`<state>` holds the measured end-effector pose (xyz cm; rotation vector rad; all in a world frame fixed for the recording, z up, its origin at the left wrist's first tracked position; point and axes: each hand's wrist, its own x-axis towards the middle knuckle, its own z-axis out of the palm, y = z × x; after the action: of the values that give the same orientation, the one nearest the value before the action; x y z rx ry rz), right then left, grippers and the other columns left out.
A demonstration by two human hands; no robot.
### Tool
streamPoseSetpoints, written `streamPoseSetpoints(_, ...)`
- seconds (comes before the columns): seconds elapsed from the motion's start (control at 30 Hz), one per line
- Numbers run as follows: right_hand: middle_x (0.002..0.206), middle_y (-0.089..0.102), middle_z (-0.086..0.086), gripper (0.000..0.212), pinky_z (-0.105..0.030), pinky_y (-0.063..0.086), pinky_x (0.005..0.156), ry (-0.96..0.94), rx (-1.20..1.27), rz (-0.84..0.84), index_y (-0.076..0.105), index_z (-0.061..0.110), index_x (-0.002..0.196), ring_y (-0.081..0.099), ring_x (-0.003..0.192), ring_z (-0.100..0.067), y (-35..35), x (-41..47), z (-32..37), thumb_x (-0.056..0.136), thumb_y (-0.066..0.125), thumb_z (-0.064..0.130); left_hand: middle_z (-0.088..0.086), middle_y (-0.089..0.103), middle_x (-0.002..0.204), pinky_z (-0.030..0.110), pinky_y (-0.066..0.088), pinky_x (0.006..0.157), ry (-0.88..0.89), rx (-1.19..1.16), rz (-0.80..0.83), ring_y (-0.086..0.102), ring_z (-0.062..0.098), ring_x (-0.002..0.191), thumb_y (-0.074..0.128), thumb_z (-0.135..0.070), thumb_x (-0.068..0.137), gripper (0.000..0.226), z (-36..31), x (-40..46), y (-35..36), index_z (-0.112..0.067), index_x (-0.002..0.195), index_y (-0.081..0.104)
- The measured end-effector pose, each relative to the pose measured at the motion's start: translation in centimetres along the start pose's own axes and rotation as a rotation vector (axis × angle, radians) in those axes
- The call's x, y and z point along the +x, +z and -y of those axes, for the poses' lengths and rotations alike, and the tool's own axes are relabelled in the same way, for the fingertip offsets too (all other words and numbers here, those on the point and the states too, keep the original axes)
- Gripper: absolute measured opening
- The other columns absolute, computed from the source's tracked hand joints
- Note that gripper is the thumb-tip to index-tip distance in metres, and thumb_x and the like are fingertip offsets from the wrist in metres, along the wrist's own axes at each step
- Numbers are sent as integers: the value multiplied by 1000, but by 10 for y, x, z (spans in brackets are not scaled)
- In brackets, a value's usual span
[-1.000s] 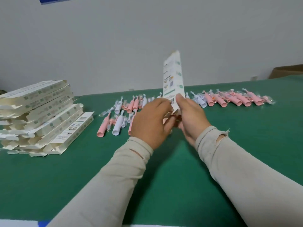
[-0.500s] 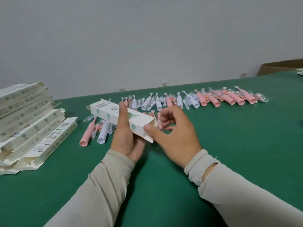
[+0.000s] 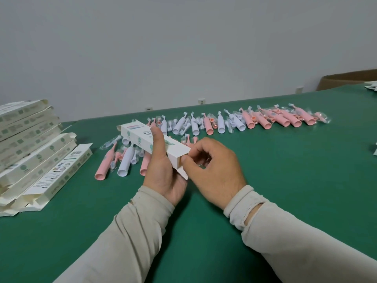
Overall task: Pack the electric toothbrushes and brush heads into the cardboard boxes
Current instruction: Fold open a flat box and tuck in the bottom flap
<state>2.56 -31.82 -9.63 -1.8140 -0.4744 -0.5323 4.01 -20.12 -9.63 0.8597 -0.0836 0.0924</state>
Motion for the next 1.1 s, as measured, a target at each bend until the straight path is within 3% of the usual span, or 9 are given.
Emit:
streamPoseSetpoints(0.1, 91, 60, 16, 20, -32, 51, 79, -191, -129, 275, 58, 30, 93, 56, 88, -8, -14, 2, 1, 78, 62, 44, 25, 48, 146, 59, 40, 109, -98, -99, -49, 49, 39, 134, 50, -76, 85, 78, -10, -1, 1, -21, 141, 54)
streamPoseSetpoints(0.17, 102, 58, 13, 31, -35, 50, 84, -275, -230, 421, 54, 26, 109, 53, 94, -10, -19, 5, 0, 81, 64, 35, 23, 41, 152, 62, 36, 112, -92, -120, -87, 45, 40, 137, 51, -74, 85, 78, -12, 3, -2, -29, 149, 44)
streamPoseSetpoints(0.4, 102, 65, 1, 15, -45, 51, 84, -420, -279, 234, 73, 15, 104, 60, 95, -24, -23, 10, -4, 91, 70, 22, 21, 56, 140, 57, 43, 108, -76, -106, -35, 60, 37, 122, 46, -72, 89, 75, -10, 0, 0, -29, 149, 41)
streamPoseSetpoints(0.5, 98, 66, 2, 11, -45, 51, 80, -454, -305, 206, 78, 17, 98, 59, 93, -25, -23, 11, -5, 89, 73, 22, 14, 69, 124, 52, 49, 102, -34, -99, 12, 66, 31, 115, 44, -69, 93, 53, -10, -3, 2, -35, 132, 56)
streamPoseSetpoints(0.6, 95, 66, 4, 11, -45, 51, 80, -450, -302, 189, 77, 18, 90, 58, 92, -24, -25, 13, -3, 88, 74, 28, 11, 73, 114, 46, 52, 100, -98, -68, 20, 67, 26, 111, 42, -69, 94, 56, -9, -8, 2, -27, 109, 75)
streamPoseSetpoints(0.7, 90, 62, 7, 24, -44, 51, 77, -404, -324, 197, 69, 20, 83, 56, 87, -18, -29, 16, -3, 87, 70, 44, 12, 64, 116, 50, 40, 111, -214, -103, -9, 56, 26, 115, 51, -73, 87, 78, -11, -10, 4, -11, 133, 59)
streamPoseSetpoints(0.87, 78, 58, 13, 41, -42, 52, 68, -240, -220, 224, 61, 25, 75, 55, 72, -12, -34, 17, -7, 74, 66, 66, 16, 60, 118, 48, 59, 80, -272, -172, 40, 55, 32, 125, 61, -67, 80, 89, -15, -13, 4, -8, 144, 42)
streamPoseSetpoints(0.97, 73, 58, 13, 48, -40, 51, 62, -181, -129, 269, 55, 22, 74, 51, 64, -9, -34, 18, -13, 69, 69, 68, 22, 53, 131, 50, 59, 81, -325, -80, 129, 52, 40, 130, 60, -69, 81, 89, -17, -14, -1, -2, 139, 46)
streamPoseSetpoints(1.1, 76, 63, 16, 47, -31, 52, 66, 44, 23, 514, 58, 26, 86, 53, 64, -4, -32, 17, -24, 63, 75, 63, 18, 70, 113, 33, 56, 54, -289, 491, 161, 68, 25, 87, 61, -70, 80, 75, -29, -17, -5, -12, 126, 62)
